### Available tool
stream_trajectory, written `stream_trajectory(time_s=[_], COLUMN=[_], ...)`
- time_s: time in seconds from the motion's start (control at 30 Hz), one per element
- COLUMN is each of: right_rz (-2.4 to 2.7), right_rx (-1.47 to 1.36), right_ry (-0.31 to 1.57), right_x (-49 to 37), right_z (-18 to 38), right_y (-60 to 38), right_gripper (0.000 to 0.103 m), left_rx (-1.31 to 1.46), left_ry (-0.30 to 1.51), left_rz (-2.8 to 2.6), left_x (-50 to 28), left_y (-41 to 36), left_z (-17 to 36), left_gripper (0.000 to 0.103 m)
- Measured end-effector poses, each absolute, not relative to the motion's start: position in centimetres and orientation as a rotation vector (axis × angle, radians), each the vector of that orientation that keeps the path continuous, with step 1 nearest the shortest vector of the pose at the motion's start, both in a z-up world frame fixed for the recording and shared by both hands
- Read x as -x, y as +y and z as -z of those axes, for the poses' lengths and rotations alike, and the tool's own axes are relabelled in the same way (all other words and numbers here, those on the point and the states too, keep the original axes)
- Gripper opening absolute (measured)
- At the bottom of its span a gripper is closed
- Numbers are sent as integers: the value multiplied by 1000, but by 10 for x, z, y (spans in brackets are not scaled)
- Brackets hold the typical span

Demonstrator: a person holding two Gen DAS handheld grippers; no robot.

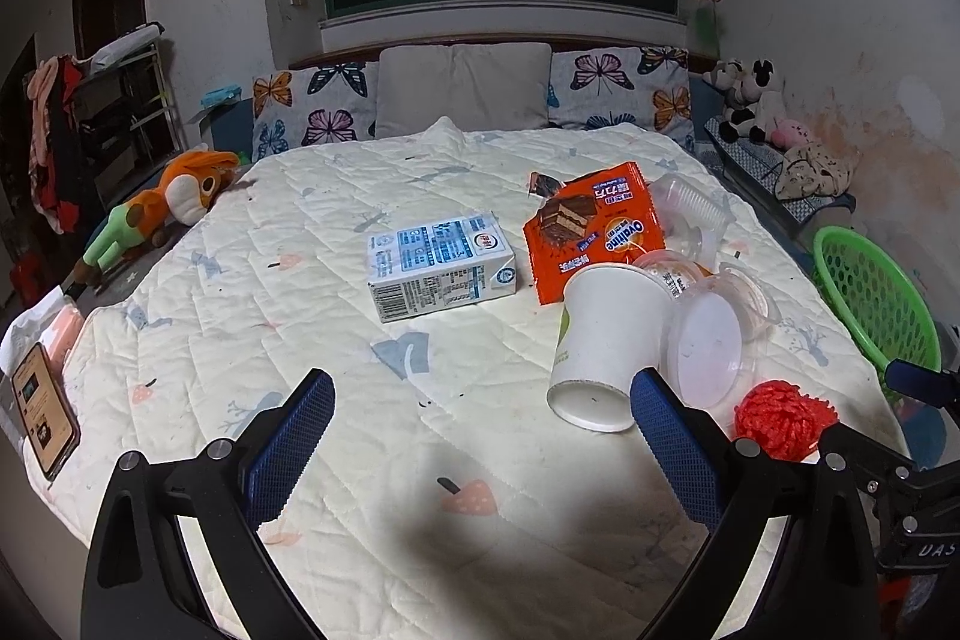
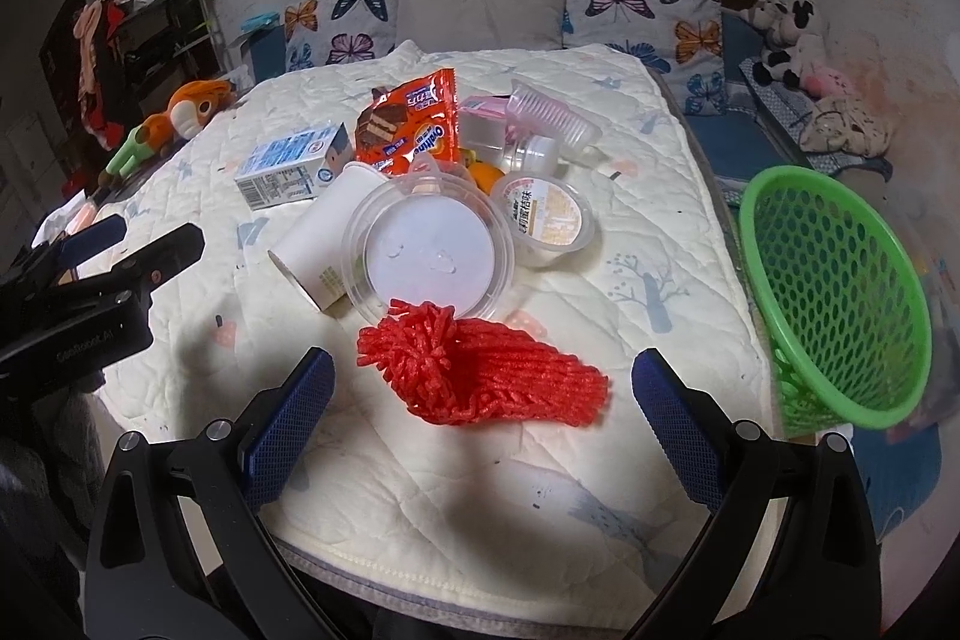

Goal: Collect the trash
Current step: 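Grasp the red mesh net with the right tool while the left tool grasps the white paper cup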

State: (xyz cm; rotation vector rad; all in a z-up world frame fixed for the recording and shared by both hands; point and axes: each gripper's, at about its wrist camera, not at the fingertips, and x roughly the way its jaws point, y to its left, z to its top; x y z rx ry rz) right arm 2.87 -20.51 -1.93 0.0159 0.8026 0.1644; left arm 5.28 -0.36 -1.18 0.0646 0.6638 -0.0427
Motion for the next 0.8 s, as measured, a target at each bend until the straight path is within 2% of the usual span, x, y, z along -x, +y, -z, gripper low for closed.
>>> stream_trajectory(time_s=[0.6, 0.63, 0.7, 0.8], right_rz=[-313, -320, -322, -337], right_rx=[41, 43, 52, 48], right_ry=[867, 869, 875, 889], right_x=[-58, -59, -61, -62], right_z=[54, 55, 58, 62], right_y=[-209, -208, -207, -207], right_gripper=[95, 94, 90, 82], left_rx=[-69, -66, -66, -60], left_ry=[737, 739, 746, 767], left_rz=[177, 187, 210, 239], left_x=[-84, -85, -89, -97], left_y=[-14, -15, -19, -24], left_z=[21, 21, 20, 22], left_gripper=[94, 93, 84, 79])
